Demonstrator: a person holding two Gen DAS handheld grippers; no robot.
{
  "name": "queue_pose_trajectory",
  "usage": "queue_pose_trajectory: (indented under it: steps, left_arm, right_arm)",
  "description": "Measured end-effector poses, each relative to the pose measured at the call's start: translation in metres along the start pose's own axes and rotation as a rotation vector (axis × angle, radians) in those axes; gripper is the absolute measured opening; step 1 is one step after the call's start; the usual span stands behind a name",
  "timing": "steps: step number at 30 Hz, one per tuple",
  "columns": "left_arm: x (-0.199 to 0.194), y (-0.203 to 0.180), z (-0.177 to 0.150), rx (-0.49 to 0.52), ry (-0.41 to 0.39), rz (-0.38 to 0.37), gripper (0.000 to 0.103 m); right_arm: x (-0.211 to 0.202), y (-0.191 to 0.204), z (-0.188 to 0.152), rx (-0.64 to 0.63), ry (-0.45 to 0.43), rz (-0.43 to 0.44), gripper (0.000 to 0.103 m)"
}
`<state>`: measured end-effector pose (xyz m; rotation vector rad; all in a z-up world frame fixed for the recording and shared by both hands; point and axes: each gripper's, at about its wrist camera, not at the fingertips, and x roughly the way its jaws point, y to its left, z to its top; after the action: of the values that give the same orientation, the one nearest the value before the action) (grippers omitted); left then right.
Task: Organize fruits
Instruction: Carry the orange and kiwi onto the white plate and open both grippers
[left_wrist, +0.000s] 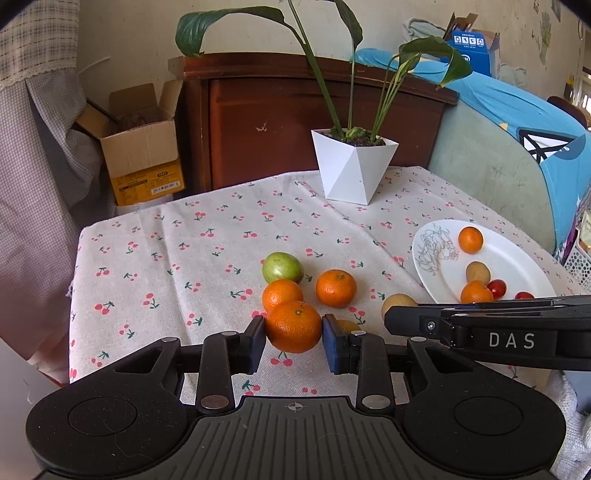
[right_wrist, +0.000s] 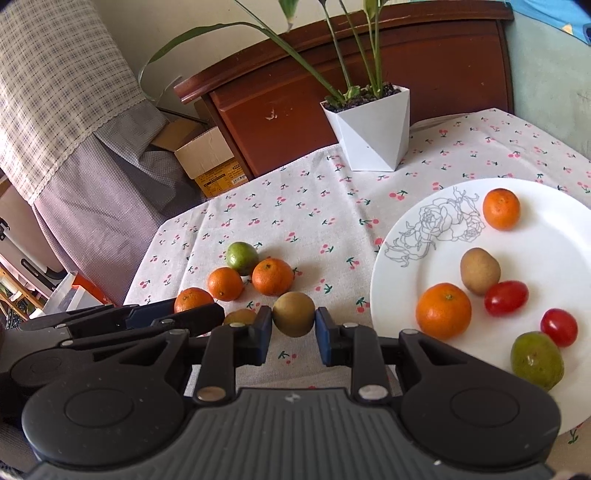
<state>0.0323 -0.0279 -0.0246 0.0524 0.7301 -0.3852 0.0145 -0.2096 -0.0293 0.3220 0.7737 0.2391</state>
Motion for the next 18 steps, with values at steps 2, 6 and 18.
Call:
queue_pose_trajectory:
  steps: [2, 6, 18]
  left_arm:
    - [-0.001, -0.003, 0.001, 0.003, -0.005, -0.003, 0.030]
    - [-0.003, -0.010, 0.005, 0.002, -0.018, -0.012, 0.030]
    - [-0.004, -0.042, 0.021, -0.008, -0.052, -0.083, 0.030]
  right_arm:
    - [-0.002, -0.001, 0.001, 0.001, -0.007, -0.002, 0.026]
    - [-0.010, -0.005, 0.005, 0.012, -0.029, -0.002, 0.026]
    - [-0.052, -0.041, 0.027, 0.100, -0.157, -0.066, 0.026]
